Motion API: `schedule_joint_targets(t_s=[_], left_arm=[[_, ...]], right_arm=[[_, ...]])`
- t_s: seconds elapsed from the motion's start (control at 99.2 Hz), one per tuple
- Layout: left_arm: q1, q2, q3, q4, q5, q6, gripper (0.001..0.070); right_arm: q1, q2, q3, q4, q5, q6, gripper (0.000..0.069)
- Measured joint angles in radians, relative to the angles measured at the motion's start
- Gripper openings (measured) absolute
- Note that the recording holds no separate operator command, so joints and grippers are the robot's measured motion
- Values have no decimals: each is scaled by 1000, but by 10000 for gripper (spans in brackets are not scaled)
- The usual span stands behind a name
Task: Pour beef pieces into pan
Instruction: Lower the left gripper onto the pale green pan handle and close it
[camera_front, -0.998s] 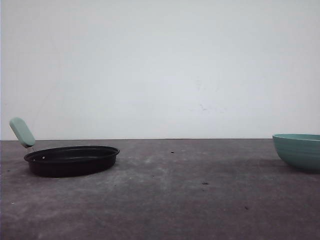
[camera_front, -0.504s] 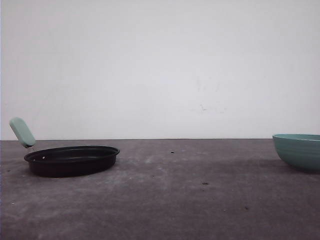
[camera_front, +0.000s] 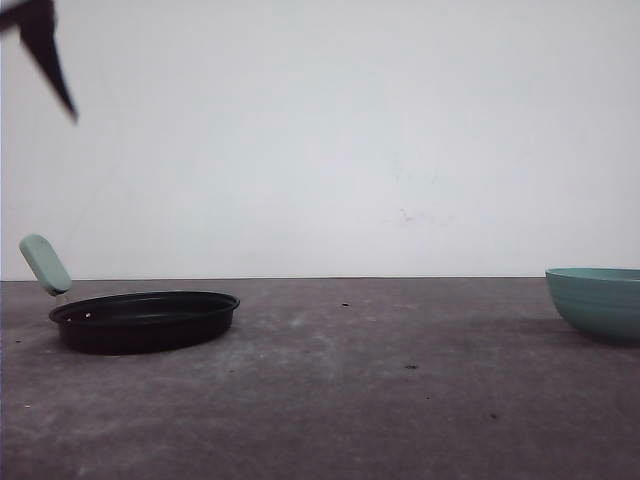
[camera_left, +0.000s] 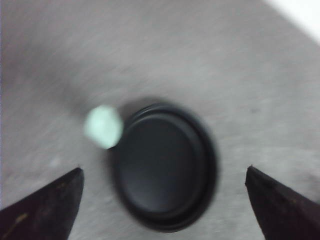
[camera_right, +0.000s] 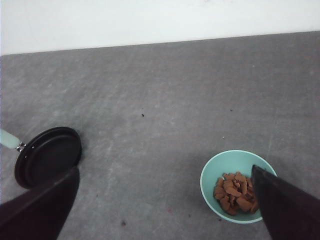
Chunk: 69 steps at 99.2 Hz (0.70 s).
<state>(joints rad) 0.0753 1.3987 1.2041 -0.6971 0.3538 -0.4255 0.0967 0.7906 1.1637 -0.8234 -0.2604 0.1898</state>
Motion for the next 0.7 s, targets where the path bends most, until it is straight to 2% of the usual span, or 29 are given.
schedule_joint_targets(t_s=[0.242,0.575,0.696], left_arm=[[-6,113,-1,23,-52,59,632],[-29,244,-1,79,-60,64,629],[-49,266,-1,114,-68,64,575]], right_arm=[[0,-14,0,-14,3,-10,684],[0,-14,0,-24,9,-9,684],[0,-14,0,-24,23,-6,684]])
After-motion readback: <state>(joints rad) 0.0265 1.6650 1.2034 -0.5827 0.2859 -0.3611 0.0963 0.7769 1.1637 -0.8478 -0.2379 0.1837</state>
